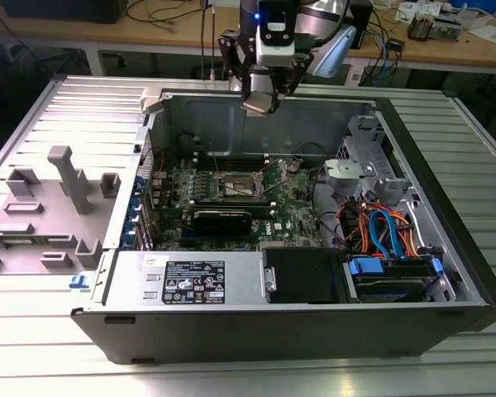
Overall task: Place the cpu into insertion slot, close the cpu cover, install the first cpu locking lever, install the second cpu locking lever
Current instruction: 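Place the cpu into insertion slot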
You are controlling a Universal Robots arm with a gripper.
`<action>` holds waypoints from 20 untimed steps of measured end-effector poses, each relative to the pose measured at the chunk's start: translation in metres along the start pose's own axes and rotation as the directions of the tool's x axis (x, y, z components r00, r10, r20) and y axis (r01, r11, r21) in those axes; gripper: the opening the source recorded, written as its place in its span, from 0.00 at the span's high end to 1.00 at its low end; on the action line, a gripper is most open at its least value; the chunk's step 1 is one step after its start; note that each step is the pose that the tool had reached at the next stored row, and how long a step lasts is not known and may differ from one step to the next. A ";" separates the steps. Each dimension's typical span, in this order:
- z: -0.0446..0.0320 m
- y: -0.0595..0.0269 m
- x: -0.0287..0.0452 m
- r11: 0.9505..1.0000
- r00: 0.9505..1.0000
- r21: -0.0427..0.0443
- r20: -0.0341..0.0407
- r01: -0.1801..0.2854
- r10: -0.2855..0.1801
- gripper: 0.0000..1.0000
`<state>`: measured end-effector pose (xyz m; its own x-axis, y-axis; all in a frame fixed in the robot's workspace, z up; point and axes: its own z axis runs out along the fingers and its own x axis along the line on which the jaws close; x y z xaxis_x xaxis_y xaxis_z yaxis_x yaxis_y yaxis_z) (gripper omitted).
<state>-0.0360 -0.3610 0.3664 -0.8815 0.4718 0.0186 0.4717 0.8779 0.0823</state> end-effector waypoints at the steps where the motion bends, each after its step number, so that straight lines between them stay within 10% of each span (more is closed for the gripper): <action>1: 0.0002 0.0000 0.0000 1.000 1.000 0.000 0.001 -0.015 0.015 0.45; 14: 0.0003 0.0000 0.0000 1.000 1.000 -0.001 0.002 -0.029 0.029 0.45; 20: 0.0037 -0.0006 -0.0002 0.991 0.991 -0.002 0.012 -0.137 0.137 0.45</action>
<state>-0.0360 -0.3613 0.3627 -0.8082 0.5886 0.0177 0.5879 0.8049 0.0807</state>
